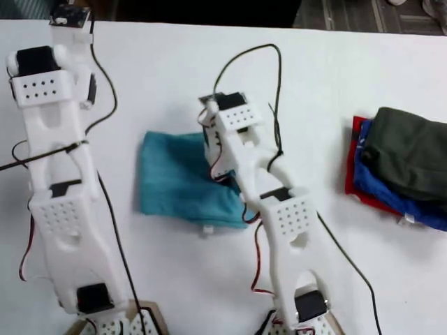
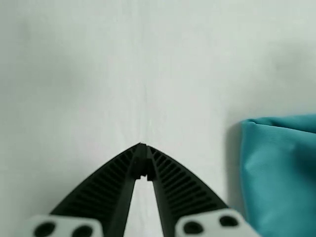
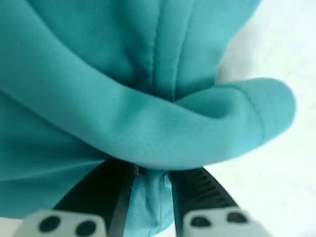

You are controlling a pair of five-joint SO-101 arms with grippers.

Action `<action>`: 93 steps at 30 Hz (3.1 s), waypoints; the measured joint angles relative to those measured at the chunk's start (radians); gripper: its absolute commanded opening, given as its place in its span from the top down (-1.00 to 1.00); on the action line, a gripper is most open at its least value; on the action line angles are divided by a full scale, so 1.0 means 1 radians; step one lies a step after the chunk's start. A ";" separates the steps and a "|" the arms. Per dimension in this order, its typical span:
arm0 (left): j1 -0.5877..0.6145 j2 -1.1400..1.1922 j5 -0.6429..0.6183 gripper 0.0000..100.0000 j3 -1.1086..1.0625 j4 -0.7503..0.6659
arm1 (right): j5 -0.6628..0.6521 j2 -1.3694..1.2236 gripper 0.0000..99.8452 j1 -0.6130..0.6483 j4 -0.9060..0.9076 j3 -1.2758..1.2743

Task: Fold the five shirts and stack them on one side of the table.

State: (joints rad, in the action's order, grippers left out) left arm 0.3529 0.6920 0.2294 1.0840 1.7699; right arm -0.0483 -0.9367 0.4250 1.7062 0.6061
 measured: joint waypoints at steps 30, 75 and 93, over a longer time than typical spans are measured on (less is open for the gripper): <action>0.029 0.000 0.000 0.94 0.000 -0.002 | -0.301 0.465 0.96 -0.313 0.002 0.018; 0.029 0.000 0.021 0.94 -0.170 -0.114 | -0.443 0.583 0.96 -0.815 0.003 0.299; 0.029 0.000 0.021 0.94 -0.170 -0.114 | -0.526 0.583 0.96 -1.069 -0.028 0.302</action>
State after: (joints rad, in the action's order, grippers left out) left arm 0.3821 0.6920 0.2509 0.9137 1.6563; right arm -0.5746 -0.3537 -0.6444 1.6786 0.9083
